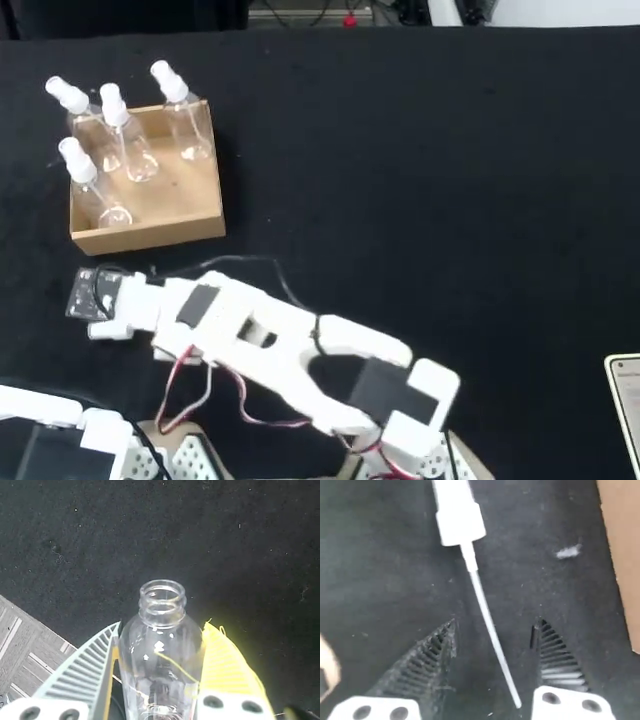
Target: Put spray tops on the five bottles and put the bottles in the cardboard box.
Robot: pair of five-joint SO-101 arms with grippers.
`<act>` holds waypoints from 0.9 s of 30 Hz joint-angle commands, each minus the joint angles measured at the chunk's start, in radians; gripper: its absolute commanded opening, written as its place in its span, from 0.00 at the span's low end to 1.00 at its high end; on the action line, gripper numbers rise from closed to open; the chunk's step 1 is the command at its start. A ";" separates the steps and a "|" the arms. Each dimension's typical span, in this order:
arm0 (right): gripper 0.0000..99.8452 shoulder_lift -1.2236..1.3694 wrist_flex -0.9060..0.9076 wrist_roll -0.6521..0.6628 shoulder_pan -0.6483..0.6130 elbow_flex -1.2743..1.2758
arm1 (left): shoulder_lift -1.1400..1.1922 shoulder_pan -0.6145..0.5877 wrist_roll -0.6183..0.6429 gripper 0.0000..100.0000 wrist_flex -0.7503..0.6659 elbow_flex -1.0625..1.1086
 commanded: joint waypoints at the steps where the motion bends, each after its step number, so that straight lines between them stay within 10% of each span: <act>1: 0.15 0.008 -0.028 0.008 0.018 -0.061 | -0.017 0.004 0.006 0.10 -0.009 -0.059; 5: 0.01 0.008 -0.031 0.005 0.025 -0.062 | -0.017 0.004 0.006 0.10 -0.009 -0.059; 20: 0.01 -0.530 -0.020 -0.066 0.431 0.463 | -0.011 0.013 0.008 0.10 -0.008 -0.058; 27: 0.01 -0.754 0.255 0.258 0.704 0.604 | -0.015 0.038 0.011 0.10 0.018 -0.053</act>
